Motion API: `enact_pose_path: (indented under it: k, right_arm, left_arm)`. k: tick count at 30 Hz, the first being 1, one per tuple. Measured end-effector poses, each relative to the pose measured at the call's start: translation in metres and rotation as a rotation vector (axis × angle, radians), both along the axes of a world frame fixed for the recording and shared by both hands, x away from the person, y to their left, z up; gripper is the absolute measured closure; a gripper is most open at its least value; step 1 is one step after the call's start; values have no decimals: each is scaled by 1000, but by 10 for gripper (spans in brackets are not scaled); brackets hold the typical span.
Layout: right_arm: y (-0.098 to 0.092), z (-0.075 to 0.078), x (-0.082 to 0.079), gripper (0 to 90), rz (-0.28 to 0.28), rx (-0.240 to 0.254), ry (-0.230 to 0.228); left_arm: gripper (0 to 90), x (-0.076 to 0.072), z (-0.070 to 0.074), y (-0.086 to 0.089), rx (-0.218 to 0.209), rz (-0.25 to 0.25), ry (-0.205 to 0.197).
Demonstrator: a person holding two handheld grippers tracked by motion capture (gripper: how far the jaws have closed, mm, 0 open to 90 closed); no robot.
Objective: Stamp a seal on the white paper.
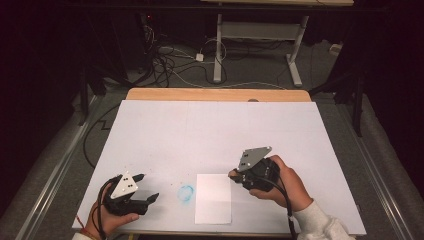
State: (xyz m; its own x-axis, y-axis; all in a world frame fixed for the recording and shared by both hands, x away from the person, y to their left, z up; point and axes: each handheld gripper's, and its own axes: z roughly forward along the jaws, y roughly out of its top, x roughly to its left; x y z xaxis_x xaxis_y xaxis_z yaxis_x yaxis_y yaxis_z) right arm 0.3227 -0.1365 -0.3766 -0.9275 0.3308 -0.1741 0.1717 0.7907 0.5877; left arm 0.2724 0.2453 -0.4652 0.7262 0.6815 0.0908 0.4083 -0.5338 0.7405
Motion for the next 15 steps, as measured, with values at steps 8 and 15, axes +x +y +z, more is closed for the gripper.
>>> enact_pose_path:
  k: [8,15]
  right_arm:
    - [20,-12,3,762,29,-55,29]
    - [42,-22,0,761,74,-116,52]
  left_arm:
    - [204,-1,1,-4,11,-10,-3]
    - [204,-2,1,-4,13,-13,0]
